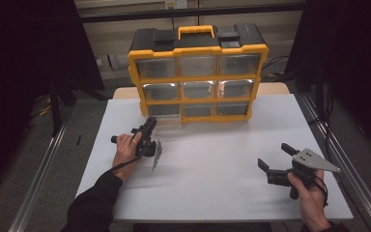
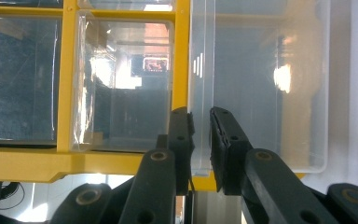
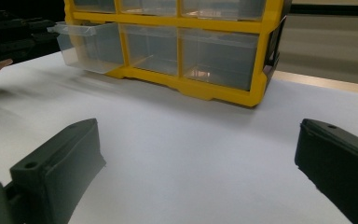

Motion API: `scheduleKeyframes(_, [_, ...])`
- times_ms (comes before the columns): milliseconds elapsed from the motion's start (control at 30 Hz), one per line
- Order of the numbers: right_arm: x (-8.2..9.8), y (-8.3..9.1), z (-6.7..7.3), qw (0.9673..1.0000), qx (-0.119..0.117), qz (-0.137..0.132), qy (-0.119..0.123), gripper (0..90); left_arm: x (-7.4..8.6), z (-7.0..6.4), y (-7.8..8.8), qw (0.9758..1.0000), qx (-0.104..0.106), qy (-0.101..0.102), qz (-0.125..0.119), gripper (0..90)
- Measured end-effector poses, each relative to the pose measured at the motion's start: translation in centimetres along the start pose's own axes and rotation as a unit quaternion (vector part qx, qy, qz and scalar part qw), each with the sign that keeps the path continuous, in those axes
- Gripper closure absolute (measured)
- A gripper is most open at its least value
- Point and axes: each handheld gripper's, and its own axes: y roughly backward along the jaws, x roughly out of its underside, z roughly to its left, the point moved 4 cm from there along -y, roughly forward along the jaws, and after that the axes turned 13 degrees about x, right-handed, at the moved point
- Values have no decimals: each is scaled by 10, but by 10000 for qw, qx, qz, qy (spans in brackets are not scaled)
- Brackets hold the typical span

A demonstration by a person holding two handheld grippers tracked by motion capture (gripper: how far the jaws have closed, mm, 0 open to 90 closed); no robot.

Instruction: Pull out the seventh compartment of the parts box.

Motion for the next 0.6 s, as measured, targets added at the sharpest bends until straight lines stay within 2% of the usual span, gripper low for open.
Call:
scheduleKeyframes(233, [0, 0, 0, 10000, -8, 8, -3, 1, 0, 0, 2, 10000, 28, -44, 18, 794])
scheduleKeyframes(267, [0, 0, 0, 10000, -1, 15, -3, 1, 0, -1, 3, 10000, 46, 25, 14, 794])
scheduleKeyframes(333, [0, 0, 0, 10000, 4, 24, -10, 1, 0, -1, 4, 10000, 73, 17, 55, 794])
scheduleKeyframes(367, [0, 0, 0, 10000, -1, 30, -12, 1, -1, -1, 4, 10000, 92, -26, 20, 792])
scheduleKeyframes(400, [0, 0, 0, 10000, 3, 22, -12, 1, -1, -1, 4, 10000, 32, 47, -77, 792])
scheduleKeyframes(467, [0, 0, 0, 10000, -9, 43, -3, 1, -1, 0, 8, 10000, 65, -41, 51, 792])
scheduleKeyframes(500, [0, 0, 0, 10000, -5, 47, -10, 1, -1, -1, 8, 10000, 23, 46, -29, 792])
scheduleKeyframes(600, [0, 0, 0, 10000, -1, 20, -3, 1, -1, -2, 10, 9999, 92, 68, -47, 793])
